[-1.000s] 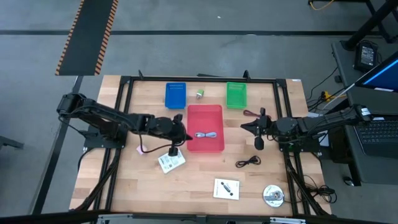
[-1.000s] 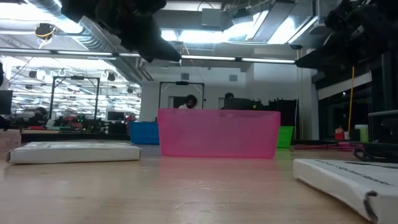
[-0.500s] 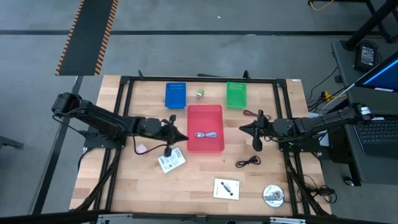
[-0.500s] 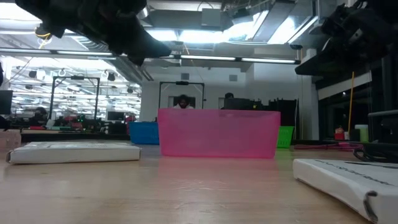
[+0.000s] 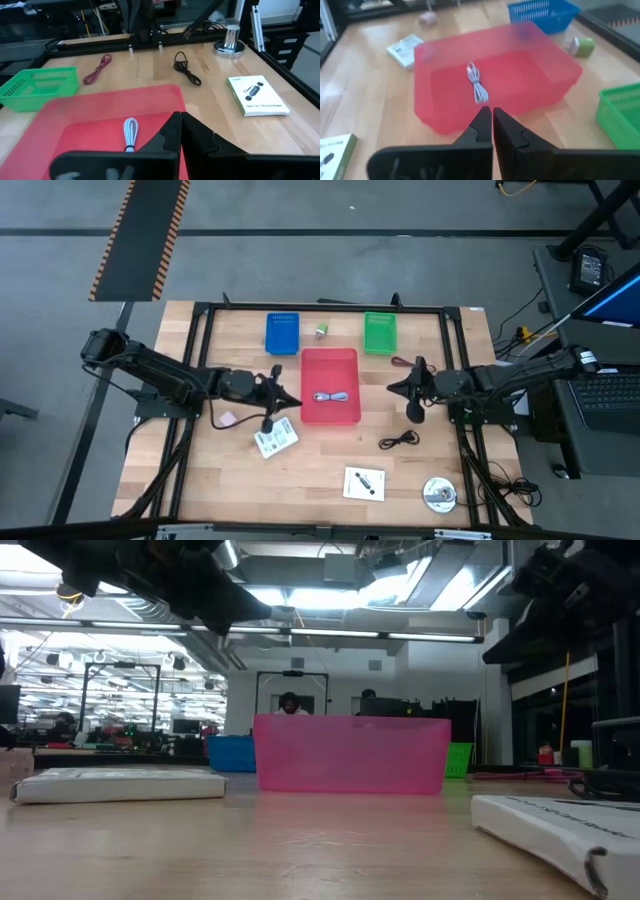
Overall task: Pick and place items into bin
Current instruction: Put the pink charger cable into the red bin
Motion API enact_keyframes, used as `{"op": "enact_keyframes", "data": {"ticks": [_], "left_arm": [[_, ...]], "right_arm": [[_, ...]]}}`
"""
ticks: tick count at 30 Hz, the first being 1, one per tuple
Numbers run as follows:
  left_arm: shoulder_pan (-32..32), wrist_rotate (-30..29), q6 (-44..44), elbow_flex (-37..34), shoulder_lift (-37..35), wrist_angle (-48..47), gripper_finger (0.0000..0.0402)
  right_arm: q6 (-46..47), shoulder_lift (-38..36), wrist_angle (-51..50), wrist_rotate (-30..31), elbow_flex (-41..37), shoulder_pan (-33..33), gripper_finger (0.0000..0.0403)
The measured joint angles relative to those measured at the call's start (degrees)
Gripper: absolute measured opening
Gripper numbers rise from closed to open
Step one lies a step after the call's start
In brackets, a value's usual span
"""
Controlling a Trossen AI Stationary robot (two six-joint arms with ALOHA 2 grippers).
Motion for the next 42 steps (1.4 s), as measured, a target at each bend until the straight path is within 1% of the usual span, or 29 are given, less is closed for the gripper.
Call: {"op": "enact_keyframes", "data": {"ticks": [7,9,12,14,19,22,25,27,30,33,36,39,42], "left_arm": [[0.1,0.0,-0.3,0.0,0.0,-0.1,0.0003],[0.1,0.0,-0.3,0.0,0.0,-0.1,0.0003],[0.1,0.0,-0.3,0.0,0.0,-0.1,0.0003],[0.1,0.0,-0.3,0.0,0.0,-0.1,0.0003],[0.1,0.0,-0.3,0.0,0.0,-0.1,0.0003],[0.1,0.0,-0.3,0.0,0.0,-0.1,0.0003],[0.1,0.0,-0.3,0.0,0.0,-0.1,0.0003],[0.1,0.0,-0.3,0.0,0.0,-0.1,0.0003],[0.1,0.0,-0.3,0.0,0.0,-0.1,0.0003],[0.1,0.0,-0.3,0.0,0.1,-0.1,0.0003],[0.1,0.0,-0.3,0.0,0.1,-0.1,0.0003],[0.1,0.0,-0.3,0.0,0.1,-0.1,0.0003],[0.1,0.0,-0.3,0.0,0.1,-0.1,0.0003]], "right_arm": [[6.2,2.6,-12.3,0.6,5.2,-0.8,0.0000],[8.5,3.3,-13.9,0.6,6.0,-1.1,0.0000],[8.4,4.5,-16.8,0.5,7.1,-1.1,0.0000],[9.2,5.9,-21.0,0.6,8.9,-1.1,0.0000],[16.3,10.3,-33.2,2.5,14.9,-1.5,0.0000],[19.6,12.7,-38.6,2.6,17.9,-3.0,0.0000],[21.2,14.3,-40.4,2.6,19.6,-5.4,0.0000],[20.5,15.0,-41.2,2.4,20.1,-7.4,0.0003],[18.3,15.5,-41.6,1.2,20.2,-10.6,0.0025],[16.9,16.2,-41.5,1.0,20.2,-13.8,0.0064],[13.1,16.8,-41.5,0.5,20.2,-17.2,0.0108],[10.6,17.6,-41.4,-2.4,20.2,-20.7,0.0144],[7.1,18.6,-41.4,-5.0,20.2,-24.0,0.0170]]}}
